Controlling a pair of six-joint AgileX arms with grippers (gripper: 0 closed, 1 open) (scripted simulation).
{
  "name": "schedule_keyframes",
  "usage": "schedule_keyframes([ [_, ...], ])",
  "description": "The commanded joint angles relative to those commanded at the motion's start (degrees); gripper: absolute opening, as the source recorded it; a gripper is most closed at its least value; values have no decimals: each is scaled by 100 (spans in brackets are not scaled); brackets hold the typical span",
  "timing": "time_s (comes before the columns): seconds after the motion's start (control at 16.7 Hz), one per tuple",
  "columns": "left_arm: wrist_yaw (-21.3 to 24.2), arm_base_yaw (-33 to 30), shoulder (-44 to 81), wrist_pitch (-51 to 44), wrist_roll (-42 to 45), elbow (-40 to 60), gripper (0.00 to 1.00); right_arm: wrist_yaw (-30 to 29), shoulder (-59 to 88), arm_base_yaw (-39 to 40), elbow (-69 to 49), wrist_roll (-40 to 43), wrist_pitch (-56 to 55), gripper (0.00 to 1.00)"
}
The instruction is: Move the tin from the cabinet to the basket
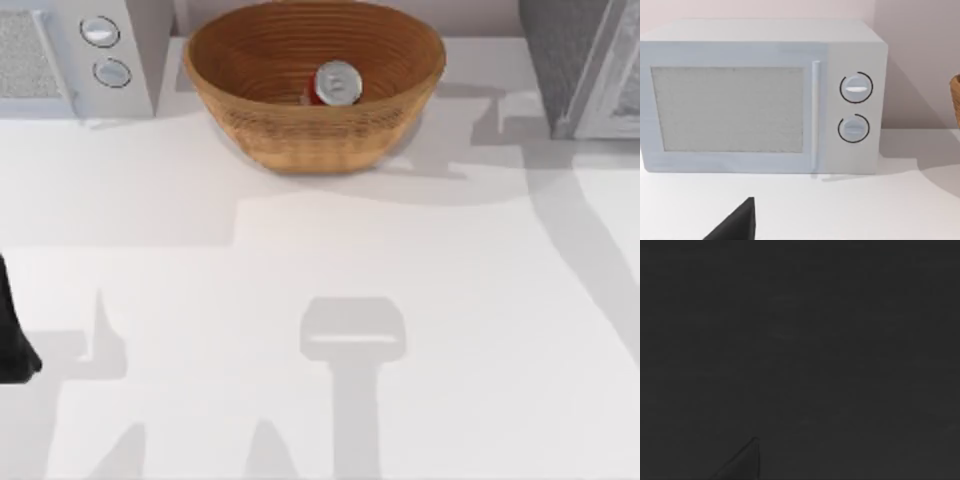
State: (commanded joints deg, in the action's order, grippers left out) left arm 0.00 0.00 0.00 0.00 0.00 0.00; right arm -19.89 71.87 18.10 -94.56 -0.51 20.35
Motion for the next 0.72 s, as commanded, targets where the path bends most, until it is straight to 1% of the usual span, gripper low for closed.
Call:
schedule_keyframes([
  [0.3, 0, 0, 0, 0, 0, 0, 100, 410, -1512, -394, 2054, 19, -420, 100],
  [0.72, 0, 0, 0, 0, 0, 0, 100, 1162, -4249, -1093, 5815, 39, -1188, 100],
])
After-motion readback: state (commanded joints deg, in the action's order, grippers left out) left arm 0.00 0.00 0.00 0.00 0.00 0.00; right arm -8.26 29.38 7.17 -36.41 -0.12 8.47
